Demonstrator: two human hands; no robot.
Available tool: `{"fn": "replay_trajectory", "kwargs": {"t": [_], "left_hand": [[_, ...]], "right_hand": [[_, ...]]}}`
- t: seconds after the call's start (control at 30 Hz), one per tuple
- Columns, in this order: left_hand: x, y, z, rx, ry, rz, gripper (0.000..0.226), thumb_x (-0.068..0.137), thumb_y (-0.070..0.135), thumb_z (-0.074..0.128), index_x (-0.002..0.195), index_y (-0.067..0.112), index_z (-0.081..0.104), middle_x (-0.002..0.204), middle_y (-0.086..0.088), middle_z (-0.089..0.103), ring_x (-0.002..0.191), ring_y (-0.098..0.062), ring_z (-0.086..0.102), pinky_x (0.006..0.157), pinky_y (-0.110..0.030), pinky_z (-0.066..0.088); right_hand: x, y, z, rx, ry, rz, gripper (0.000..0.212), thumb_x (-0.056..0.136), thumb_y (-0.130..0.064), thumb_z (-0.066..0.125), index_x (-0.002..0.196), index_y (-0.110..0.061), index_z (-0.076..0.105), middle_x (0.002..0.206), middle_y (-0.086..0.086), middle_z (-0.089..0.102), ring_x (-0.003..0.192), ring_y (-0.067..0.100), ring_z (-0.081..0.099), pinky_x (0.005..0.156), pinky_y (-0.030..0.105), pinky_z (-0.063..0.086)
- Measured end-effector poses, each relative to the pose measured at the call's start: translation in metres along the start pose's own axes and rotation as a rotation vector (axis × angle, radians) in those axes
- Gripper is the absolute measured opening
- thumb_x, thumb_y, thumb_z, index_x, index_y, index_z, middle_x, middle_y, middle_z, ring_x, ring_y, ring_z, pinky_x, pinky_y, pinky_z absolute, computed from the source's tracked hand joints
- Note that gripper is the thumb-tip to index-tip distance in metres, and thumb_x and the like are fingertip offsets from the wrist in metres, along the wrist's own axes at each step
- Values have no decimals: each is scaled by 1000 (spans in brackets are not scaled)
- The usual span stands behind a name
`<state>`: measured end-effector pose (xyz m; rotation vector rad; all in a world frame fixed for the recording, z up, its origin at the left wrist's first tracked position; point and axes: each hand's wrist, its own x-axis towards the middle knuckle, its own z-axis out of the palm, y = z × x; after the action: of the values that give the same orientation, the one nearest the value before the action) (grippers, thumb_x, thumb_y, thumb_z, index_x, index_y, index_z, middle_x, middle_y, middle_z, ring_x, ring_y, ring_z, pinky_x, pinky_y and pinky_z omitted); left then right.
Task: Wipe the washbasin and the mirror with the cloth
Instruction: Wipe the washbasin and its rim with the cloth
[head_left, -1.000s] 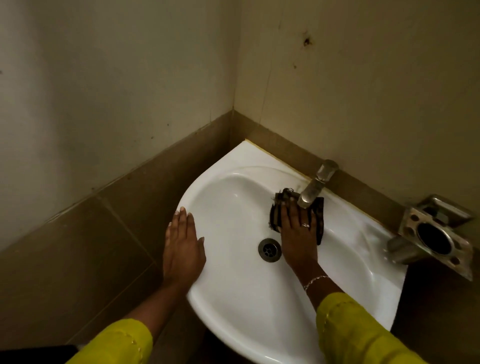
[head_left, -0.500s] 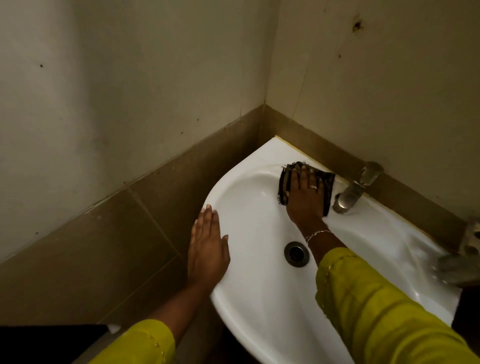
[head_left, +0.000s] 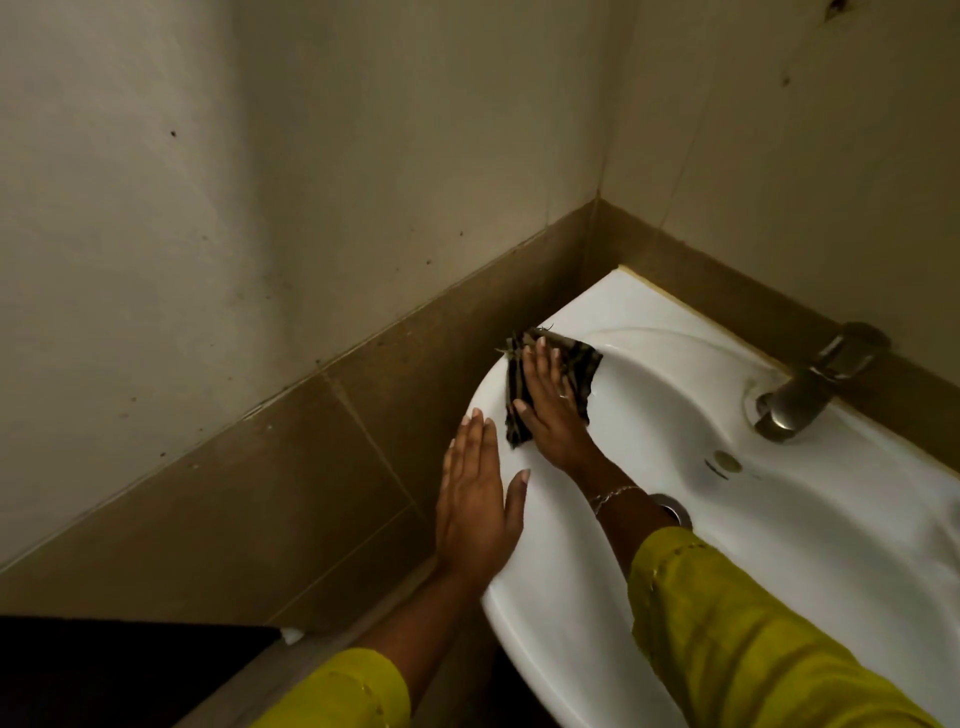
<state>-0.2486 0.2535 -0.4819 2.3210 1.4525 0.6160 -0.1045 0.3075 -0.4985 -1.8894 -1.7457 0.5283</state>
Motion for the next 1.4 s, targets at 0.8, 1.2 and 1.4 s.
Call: {"fn": "replay_trajectory", "kwargs": {"t": [0.8,1.2,1.4], "left_hand": [[-2,3,-6,-428,134,-50,66,86,60,21,138,20,9,148,3,8,141,-18,11,115,-41,18],[-5,0,-6,-370,202,67,59,84,38,33,134,6,37,147,-9,29,137,-17,22,115,-40,8],[-7,3,-10,-382,224,117,75,88,61,15,118,6,55,129,-12,54,124,-18,43,113,-41,11]], "right_hand": [[-50,-50,34,84,-173,113,67,72,-75,-2,125,-39,-23,144,-7,-29,133,10,-26,115,46,-6],[-104,-63,19,426,-325,115,74,79,-60,19,142,-27,-3,156,4,-9,144,19,-11,117,47,-1],[-137,-53,12,535,-429,88,60,91,-39,34,141,-36,1,156,-6,-6,143,10,-11,118,45,-1]]}}
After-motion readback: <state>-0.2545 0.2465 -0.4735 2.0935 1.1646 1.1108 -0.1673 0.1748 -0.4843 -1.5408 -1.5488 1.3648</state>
